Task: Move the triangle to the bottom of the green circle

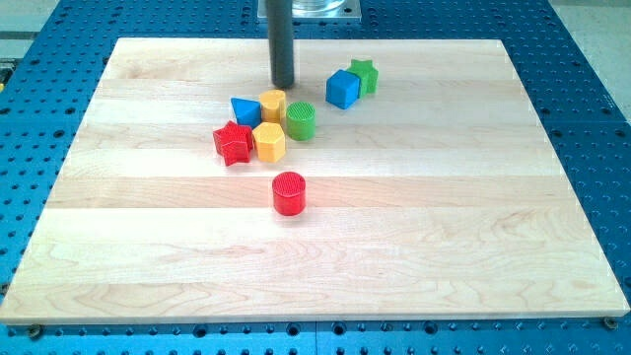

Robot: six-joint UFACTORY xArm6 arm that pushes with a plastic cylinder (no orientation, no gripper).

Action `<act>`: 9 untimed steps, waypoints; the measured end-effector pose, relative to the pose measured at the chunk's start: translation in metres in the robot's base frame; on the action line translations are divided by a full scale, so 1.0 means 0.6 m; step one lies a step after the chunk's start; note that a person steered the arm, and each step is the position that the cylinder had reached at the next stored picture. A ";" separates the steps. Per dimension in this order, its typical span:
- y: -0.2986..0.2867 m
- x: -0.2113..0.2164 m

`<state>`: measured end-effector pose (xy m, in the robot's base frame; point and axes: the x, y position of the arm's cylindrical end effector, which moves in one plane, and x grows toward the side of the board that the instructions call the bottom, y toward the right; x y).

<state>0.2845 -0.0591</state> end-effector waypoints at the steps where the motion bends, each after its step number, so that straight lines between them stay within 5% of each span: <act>1: -0.066 0.009; 4: -0.083 0.021; 7: -0.145 0.217; 9: -0.106 0.190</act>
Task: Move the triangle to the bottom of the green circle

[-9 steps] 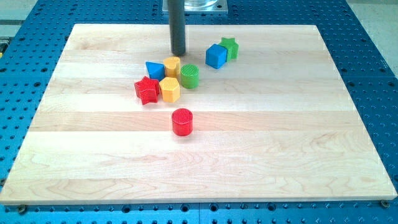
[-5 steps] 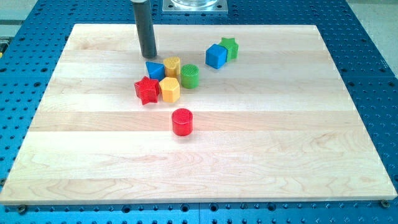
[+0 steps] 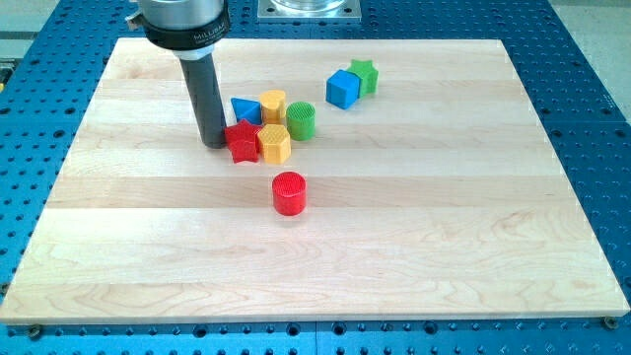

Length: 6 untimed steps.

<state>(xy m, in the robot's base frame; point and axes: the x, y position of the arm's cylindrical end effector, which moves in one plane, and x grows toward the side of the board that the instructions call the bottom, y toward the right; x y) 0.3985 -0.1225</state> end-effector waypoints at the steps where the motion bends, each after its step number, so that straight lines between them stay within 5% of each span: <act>1: 0.000 -0.001; 6: 0.017 -0.062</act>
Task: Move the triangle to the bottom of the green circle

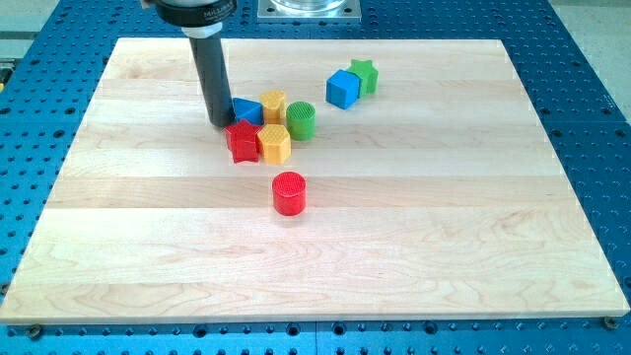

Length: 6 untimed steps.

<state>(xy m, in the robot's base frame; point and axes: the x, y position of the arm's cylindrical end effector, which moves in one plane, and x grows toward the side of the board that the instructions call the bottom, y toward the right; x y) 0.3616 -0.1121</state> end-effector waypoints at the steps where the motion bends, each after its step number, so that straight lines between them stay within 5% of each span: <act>1: 0.044 0.001; 6: 0.179 0.050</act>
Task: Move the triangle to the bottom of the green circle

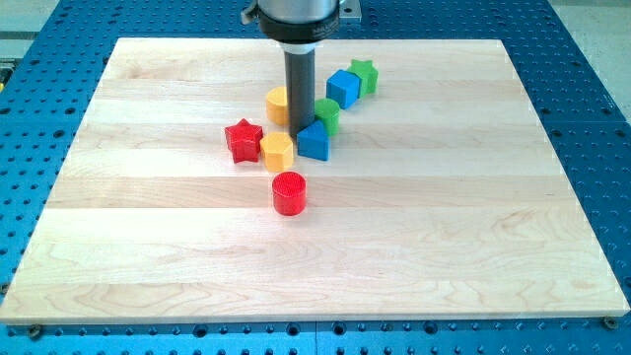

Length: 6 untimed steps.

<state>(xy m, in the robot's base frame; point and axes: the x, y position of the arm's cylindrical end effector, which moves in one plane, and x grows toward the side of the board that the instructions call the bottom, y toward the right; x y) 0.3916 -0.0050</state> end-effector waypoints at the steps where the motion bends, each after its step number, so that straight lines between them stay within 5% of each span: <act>1: 0.042 0.000; 4: 0.003 0.008; 6: -0.047 0.084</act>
<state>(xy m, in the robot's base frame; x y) 0.4421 -0.0331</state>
